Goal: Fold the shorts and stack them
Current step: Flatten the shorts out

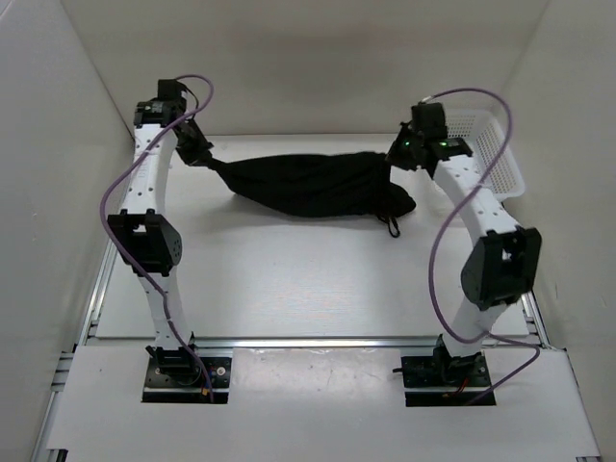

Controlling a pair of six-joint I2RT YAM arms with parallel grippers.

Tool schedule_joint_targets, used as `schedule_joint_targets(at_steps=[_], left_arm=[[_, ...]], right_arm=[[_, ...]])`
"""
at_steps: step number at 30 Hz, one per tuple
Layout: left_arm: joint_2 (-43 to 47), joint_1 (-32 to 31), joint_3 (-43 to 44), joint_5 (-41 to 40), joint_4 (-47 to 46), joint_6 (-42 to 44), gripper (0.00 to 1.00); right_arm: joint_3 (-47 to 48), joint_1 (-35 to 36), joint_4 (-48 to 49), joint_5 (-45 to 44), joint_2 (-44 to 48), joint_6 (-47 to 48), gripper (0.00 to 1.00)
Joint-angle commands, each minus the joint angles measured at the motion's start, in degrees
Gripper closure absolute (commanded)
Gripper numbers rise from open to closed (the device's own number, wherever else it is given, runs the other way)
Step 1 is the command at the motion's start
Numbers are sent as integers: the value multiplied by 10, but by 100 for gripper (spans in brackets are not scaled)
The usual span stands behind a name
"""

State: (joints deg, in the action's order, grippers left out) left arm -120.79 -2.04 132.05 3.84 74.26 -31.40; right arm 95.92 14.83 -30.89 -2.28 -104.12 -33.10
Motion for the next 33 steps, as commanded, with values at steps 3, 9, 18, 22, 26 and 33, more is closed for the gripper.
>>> schedule_joint_targets(at_steps=[3, 9, 18, 22, 26, 33], left_arm=[[93, 42, -56, 21, 11, 17, 90], [248, 24, -367, 27, -64, 27, 90], [193, -28, -490, 73, -129, 31, 14], [223, -41, -466, 18, -113, 24, 18], [285, -41, -542, -27, -106, 10, 22], [322, -41, -723, 12, -170, -37, 9]], right_arm=[[-82, -17, 26, 33, 166, 72, 100], [-343, -17, 24, -18, 356, 71, 100], [-482, -29, -79, -47, 419, -30, 38], [-464, -29, -121, -32, 427, -39, 58], [-530, -34, -127, 10, 493, -80, 48], [-644, -34, -52, 129, 523, -174, 33]])
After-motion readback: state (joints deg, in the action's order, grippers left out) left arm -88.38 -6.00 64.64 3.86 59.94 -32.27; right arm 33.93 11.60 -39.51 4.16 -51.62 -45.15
